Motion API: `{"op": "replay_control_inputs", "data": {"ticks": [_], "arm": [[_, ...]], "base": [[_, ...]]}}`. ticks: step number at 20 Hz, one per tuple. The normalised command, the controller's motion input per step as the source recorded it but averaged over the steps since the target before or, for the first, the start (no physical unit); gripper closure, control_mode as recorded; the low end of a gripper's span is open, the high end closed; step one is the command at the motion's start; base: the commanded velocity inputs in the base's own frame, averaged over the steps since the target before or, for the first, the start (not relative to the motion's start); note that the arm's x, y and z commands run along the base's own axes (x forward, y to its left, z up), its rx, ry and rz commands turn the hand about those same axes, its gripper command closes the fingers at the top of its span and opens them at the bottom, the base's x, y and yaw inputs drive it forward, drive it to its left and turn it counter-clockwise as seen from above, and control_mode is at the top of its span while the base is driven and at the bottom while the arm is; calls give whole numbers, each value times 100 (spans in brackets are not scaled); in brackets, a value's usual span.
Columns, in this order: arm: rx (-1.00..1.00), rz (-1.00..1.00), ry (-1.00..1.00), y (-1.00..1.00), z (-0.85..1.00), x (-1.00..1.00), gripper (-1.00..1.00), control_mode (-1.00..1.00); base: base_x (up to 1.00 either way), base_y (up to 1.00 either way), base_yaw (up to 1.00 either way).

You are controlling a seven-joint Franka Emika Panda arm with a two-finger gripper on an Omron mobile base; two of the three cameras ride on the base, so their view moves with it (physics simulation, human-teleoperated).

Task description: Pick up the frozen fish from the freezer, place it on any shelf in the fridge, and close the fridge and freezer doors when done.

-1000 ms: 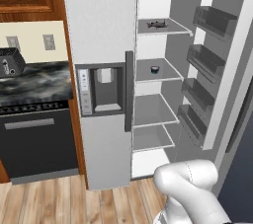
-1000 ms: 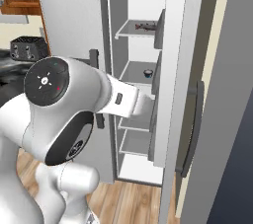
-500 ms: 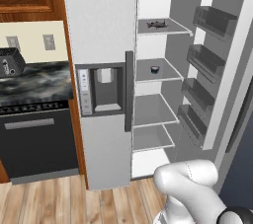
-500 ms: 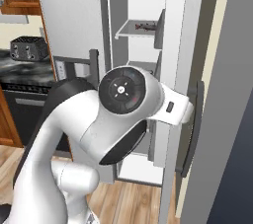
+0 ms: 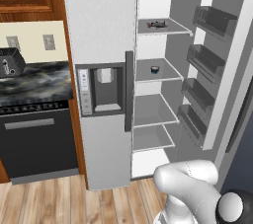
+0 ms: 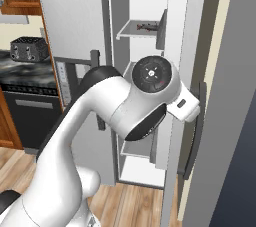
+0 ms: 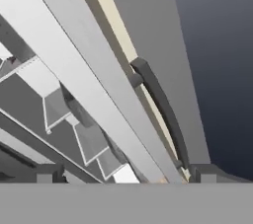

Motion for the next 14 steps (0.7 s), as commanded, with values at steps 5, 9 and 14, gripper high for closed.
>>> {"op": "replay_control_inputs", "data": {"ticks": [5, 9, 14], "arm": [[32, -19, -11, -36, -18, 52, -100, -100], [16, -5, -13, -49, -1, 49, -100, -100], [0, -1, -7, -62, 0, 49, -100, -100]], "base": [[0, 0, 0], [0, 0, 0], [0, 0, 0]]}}
